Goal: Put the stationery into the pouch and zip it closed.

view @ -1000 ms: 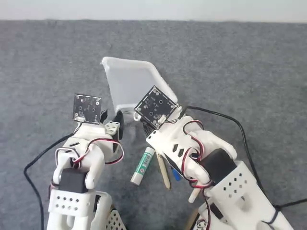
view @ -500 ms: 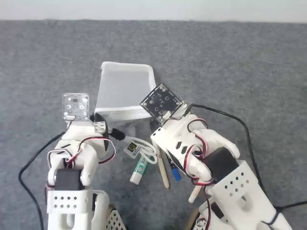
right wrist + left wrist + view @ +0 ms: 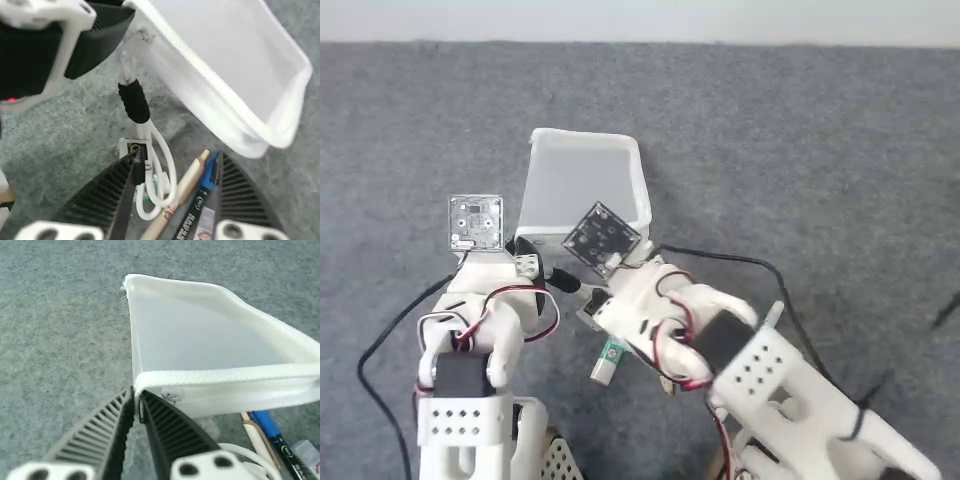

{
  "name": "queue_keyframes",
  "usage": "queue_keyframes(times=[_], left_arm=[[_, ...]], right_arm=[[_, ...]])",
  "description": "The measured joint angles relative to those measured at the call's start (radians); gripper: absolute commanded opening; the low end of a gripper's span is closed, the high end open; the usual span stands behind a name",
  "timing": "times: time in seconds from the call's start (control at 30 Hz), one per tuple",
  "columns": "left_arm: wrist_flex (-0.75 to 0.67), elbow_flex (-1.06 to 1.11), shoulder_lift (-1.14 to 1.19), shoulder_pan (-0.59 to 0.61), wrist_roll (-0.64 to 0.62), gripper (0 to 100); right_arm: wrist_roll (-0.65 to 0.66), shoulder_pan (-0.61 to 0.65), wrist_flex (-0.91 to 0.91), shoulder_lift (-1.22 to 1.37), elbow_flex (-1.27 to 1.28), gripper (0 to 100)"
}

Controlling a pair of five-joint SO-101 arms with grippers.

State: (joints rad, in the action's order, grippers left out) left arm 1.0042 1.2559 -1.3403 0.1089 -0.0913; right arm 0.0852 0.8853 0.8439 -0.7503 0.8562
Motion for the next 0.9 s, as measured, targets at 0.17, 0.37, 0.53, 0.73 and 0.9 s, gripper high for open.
queue_keyframes(times=[0.17,0.37,0.53,0.73,0.9], left_arm=[[0.003,0.0,0.0,0.0,-0.012,1],[0.023,0.0,0.0,0.0,-0.012,1],[0.023,0.0,0.0,0.0,-0.012,1],[0.023,0.0,0.0,0.0,-0.012,1],[0.023,0.0,0.0,0.0,-0.012,1]], right_arm=[[-0.025,0.02,-0.086,0.135,0.0,21.9],[-0.026,0.018,-0.187,0.293,0.0,22.0],[-0.026,0.028,-0.209,0.334,0.0,22.0],[-0.026,0.06,-0.212,0.342,0.0,22.0],[-0.026,0.063,-0.285,0.437,0.0,22.0]])
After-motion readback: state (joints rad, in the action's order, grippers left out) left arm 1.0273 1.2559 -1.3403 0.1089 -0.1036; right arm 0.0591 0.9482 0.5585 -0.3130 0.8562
